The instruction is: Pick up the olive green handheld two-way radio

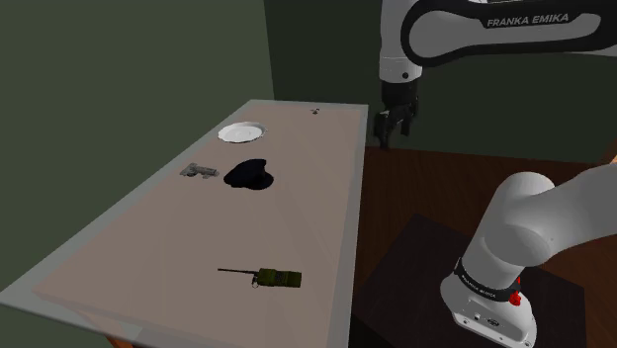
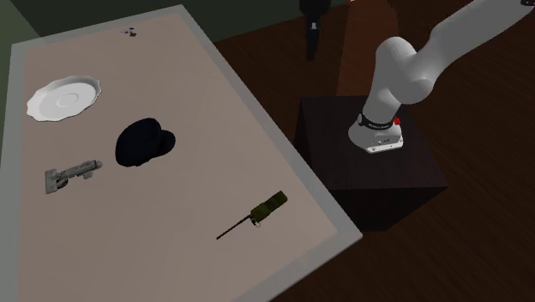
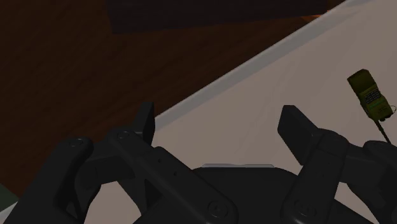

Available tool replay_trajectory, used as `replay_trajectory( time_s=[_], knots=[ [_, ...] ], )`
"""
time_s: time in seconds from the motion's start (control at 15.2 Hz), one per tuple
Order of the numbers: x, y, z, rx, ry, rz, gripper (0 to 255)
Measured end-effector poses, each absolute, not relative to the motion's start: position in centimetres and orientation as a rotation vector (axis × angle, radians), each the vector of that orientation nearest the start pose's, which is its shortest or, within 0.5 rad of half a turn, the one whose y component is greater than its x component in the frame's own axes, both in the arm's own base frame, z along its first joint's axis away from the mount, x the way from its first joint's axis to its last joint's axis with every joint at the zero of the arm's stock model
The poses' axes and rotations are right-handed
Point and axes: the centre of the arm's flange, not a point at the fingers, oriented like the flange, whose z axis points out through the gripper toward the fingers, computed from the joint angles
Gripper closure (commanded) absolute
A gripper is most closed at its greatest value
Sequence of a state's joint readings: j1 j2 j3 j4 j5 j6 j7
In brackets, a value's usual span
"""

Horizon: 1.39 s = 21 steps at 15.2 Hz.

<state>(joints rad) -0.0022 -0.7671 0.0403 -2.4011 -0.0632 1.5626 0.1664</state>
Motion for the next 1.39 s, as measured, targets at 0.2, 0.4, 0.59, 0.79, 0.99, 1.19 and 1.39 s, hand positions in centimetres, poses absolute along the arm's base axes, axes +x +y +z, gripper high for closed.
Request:
replay_trajectory(
  time_s=[0.2,0.4,0.59,0.79,0.99,1.19,1.39],
  knots=[
    [31.5,2.0,55.4,-3.233,0.21,0.106,0],
    [33.3,4.5,53.6,-3.238,0.178,0.116,0],
    [35.5,7.3,51.1,-3.244,0.144,0.127,0],
    [37.2,10.2,48.9,-3.249,0.109,0.136,0],
    [38.5,13.3,47.0,-3.253,0.073,0.145,0],
    [40.2,16.2,44.6,-3.257,0.039,0.155,0],
    [41.9,18.9,42.5,-3.261,0.003,0.165,0]
  ],
)
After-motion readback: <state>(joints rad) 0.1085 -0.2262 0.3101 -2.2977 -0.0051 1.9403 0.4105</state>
